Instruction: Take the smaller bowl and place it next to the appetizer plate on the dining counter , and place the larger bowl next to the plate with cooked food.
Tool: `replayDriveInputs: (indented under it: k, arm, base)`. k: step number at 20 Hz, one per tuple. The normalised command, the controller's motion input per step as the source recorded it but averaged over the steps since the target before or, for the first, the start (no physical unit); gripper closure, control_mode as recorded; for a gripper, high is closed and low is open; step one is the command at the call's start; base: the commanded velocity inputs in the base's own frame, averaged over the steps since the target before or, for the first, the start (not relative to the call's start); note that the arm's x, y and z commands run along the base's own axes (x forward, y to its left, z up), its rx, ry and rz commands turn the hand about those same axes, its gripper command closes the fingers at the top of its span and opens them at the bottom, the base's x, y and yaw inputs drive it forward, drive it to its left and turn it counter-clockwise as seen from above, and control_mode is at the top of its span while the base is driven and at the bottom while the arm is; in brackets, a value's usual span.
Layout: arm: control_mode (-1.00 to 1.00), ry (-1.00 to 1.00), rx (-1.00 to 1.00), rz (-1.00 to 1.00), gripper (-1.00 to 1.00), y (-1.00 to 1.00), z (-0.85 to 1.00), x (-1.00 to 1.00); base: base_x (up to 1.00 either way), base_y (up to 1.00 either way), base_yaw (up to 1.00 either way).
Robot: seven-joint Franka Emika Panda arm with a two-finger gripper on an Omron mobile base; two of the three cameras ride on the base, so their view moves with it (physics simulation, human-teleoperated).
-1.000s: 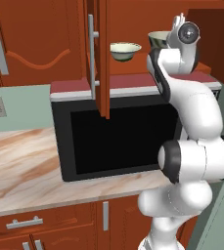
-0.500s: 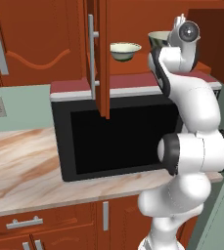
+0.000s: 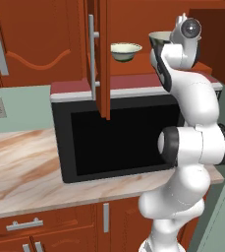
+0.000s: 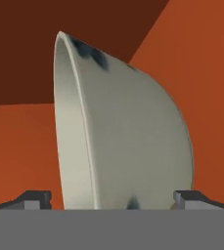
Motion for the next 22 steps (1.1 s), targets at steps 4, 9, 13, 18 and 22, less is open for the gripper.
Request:
replayDriveInputs:
  k: [4,9,13,18,22]
  arm:
    - [-1.0,0.0,0.0,0.0,-1.0,-0.02,-0.27,0.01]
    - [-1.0,0.0,0.0,0.03,-1.0,-0.01,-0.33,0.27]
    - [-1.0,0.01,0.0,0.05,1.0,-0.13,-0.35,0.24]
    - [-1.0,0.07,0.0,0.05,1.0,0.0,-0.78,0.1]
    - [-1.0,0.05,-0.1,0.06,1.0,0.14,-1.0,-0.71]
  base:
    - [0.0,0.0,0.0]
    - [0.0,0.0,0.0]
    - [0.0,0.0,0.0]
    - [0.0,0.0,0.0]
    - [0.0,0.0,0.0]
